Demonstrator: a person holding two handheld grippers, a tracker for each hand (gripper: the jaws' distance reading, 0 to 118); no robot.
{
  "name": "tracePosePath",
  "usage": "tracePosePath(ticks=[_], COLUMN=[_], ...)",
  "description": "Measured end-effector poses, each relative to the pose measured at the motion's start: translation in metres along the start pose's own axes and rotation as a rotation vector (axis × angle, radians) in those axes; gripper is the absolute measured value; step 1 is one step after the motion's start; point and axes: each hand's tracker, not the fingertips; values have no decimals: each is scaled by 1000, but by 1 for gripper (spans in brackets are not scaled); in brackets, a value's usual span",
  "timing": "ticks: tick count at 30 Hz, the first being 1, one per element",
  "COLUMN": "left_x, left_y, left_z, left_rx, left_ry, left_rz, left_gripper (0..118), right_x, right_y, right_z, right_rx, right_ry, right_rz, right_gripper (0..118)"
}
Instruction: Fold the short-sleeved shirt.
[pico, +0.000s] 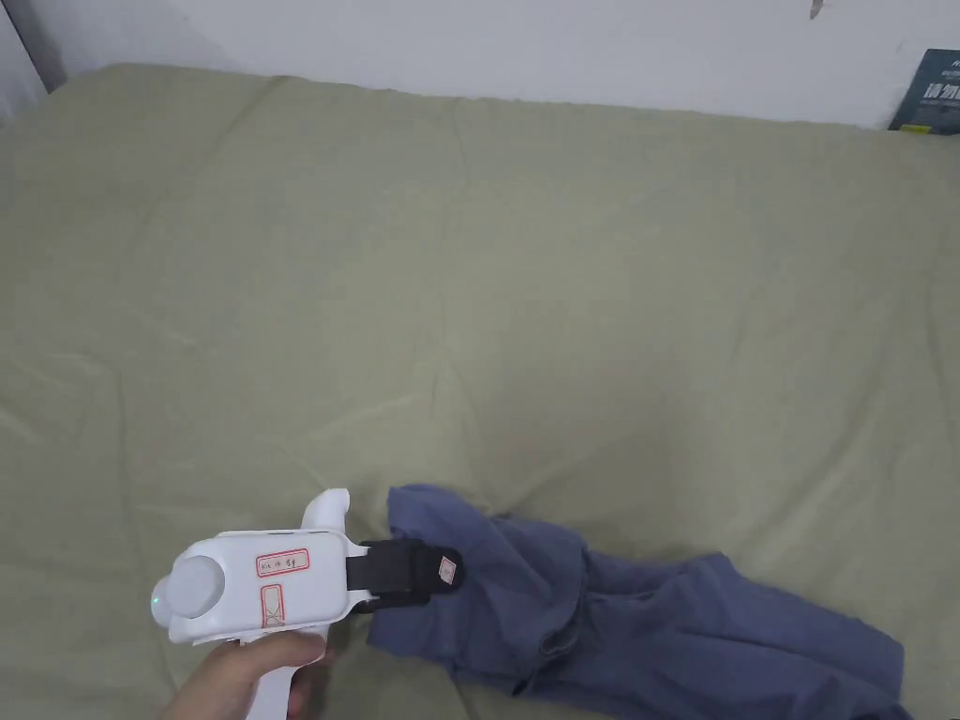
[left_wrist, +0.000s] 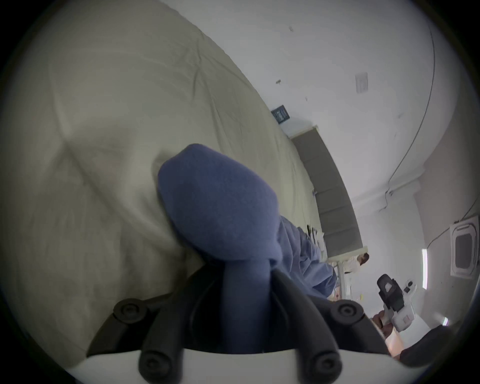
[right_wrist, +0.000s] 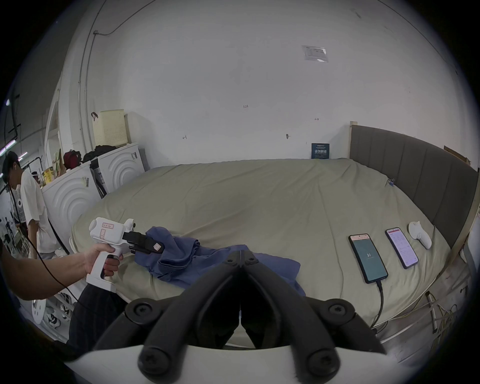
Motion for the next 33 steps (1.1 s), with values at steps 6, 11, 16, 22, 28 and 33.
tracePosePath(ticks=[6,11,16,22,28,33], left_x=[35,77,109,189,210,188], left_y=[-1,14,23,-14,-67,-71], left_z=[45,127,153,60,-73,-77], left_rx=[73,216,201,152,3,52], left_ry=[239,569,829,697,722,597], left_rz=[-94,-282,-398,-599,-742,-716], left_gripper=[13,13,13,13,13,109], right_x=[-2,-3,-7,-16,-13,-3], right_y=[3,5,2,-2,-1,-2], right_z=[4,7,6,7,20,30], right_rx=[16,26,33,28,47,65], right_ry=[2,2,24,56,33,2], right_rz=[8,12,14,10,11,-24], right_gripper=[0,0,0,0,0,0])
